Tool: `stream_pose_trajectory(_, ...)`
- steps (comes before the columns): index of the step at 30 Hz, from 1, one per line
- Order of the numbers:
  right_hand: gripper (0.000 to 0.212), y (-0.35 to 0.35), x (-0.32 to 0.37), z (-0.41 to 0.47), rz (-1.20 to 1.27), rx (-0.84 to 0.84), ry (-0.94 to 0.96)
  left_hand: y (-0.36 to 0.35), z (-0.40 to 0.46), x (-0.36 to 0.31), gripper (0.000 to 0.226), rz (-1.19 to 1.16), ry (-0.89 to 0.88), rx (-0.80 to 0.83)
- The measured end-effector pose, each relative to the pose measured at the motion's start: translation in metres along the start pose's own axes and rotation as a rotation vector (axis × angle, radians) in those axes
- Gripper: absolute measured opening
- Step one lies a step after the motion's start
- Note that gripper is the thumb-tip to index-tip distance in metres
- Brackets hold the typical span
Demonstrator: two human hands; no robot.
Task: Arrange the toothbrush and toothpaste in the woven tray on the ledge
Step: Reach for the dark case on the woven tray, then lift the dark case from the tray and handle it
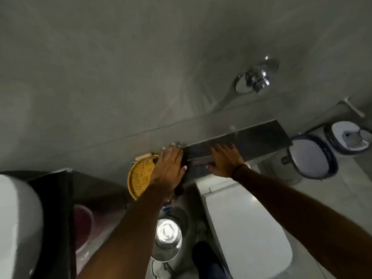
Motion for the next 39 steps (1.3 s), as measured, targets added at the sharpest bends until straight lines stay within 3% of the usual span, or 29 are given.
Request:
stream_pose_trajectory(6, 0.063, -0.080, -0.010, 0.043, 0.015, 0.143, 0.034, -0.080, 0.056, -0.028, 0.063, 0.010, 0.001, 0.136)
stream_pose_trajectory(13, 0.046, -0.107, -0.016, 0.063, -0.023, 0.115, 0.047, -0.114, 0.087, -0.040, 0.057, 0.051, -0.012, 0.151)
stream_pose_trajectory(15, 0.045, -0.106, -0.022, 0.061, -0.016, 0.106, 0.049, -0.110, 0.089, -0.031, 0.042, -0.125, 0.071, 0.101)
stream_pose_trajectory(20, 0.040, -0.072, -0.034, 0.041, 0.136, 0.007, -0.012, -0.090, 0.063, 0.004, 0.026, -1.015, 0.525, 0.055)
stream_pose_trajectory(24, 0.044, -0.038, -0.008, 0.020, 0.238, -0.039, -0.014, -0.058, 0.022, 0.024, 0.027, -1.247, 0.637, 0.004)
stream_pose_trajectory(27, 0.043, -0.013, 0.012, 0.002, 0.434, -0.111, -0.130, -0.037, -0.015, 0.052, 0.026, -1.281, 0.689, -0.084)
stream_pose_trajectory(30, 0.027, 0.001, 0.036, -0.022, 0.740, -0.163, -0.351, -0.023, -0.062, 0.080, 0.025, -1.358, 0.764, -0.148)
stream_pose_trajectory(32, 0.026, -0.002, 0.063, -0.038, 1.051, -0.077, -0.523, -0.016, -0.098, 0.096, 0.022, -1.473, 0.823, -0.186)
stream_pose_trajectory(35, 0.038, -0.010, 0.131, -0.060, 1.663, 0.241, -0.725, -0.009, -0.137, 0.108, 0.019, -1.684, 0.862, -0.204)
stream_pose_trajectory(39, 0.043, 0.028, 0.187, -0.068, 1.969, 0.241, -0.695, 0.008, -0.172, 0.117, 0.035, -1.899, 0.827, -0.193)
Point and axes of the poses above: each hand's wrist, its own z-axis towards the middle knuckle, its own y-axis out of the back of the hand, x = y × z, the point moved 10 cm from there along z, towards the middle knuckle, and after that the axes turned 6 degrees about -x, right-handed, at the moved point
